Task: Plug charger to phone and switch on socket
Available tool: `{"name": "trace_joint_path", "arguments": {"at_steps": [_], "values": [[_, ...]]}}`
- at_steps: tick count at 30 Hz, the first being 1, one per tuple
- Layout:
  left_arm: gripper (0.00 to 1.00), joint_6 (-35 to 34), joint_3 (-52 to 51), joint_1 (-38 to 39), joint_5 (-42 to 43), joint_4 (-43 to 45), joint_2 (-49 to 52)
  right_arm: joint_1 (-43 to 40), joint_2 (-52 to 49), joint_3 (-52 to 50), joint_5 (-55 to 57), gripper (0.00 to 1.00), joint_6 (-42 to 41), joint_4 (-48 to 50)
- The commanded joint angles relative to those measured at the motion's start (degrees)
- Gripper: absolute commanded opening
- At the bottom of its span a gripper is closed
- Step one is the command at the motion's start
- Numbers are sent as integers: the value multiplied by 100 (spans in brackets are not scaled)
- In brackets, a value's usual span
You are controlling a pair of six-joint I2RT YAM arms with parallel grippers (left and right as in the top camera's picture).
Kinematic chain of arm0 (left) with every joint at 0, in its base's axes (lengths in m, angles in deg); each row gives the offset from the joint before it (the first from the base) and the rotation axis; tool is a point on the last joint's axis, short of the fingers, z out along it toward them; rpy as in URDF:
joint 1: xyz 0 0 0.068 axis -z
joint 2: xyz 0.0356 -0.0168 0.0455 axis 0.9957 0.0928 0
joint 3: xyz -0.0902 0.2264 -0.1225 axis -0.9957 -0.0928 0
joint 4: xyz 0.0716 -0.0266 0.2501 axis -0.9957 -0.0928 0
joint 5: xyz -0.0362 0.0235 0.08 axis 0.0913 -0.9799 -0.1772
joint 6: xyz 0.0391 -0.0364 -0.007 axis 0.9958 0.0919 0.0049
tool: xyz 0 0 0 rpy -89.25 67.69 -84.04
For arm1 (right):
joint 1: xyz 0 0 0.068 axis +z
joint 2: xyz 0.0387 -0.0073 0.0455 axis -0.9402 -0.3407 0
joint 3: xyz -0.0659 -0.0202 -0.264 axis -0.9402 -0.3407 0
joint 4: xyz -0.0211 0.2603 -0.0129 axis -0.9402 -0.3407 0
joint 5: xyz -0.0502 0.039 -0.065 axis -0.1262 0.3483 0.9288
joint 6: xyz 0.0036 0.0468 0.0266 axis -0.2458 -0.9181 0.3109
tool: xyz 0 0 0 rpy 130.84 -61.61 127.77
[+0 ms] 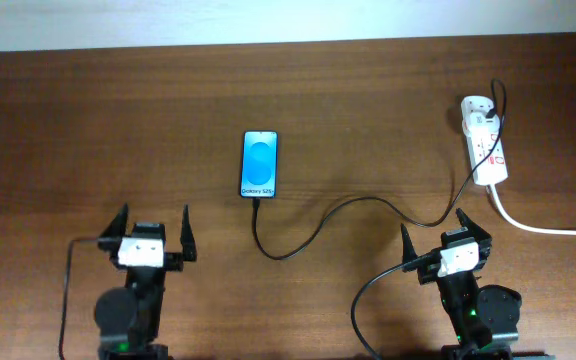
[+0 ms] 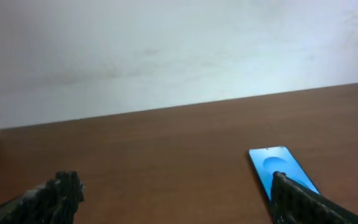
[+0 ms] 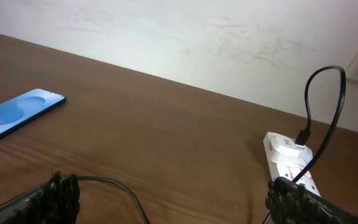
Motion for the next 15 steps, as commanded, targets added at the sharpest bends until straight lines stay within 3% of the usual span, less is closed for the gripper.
{"name": "trace_joint_path", "arguments": {"at_steps": [1, 7, 11, 15], "values": [[99, 184, -372, -24, -151, -389, -614, 37, 44, -31, 26, 98, -44, -28], [99, 177, -372, -22, -160, -2212, -1327, 37, 44, -31, 26, 98, -44, -28], [99, 179, -369, -17, -192, -2105, -2267, 37, 44, -31, 26, 98, -44, -28], [99, 179, -369, -9, -192, -2164, -2262, 37, 44, -31, 26, 98, -44, -28]]}}
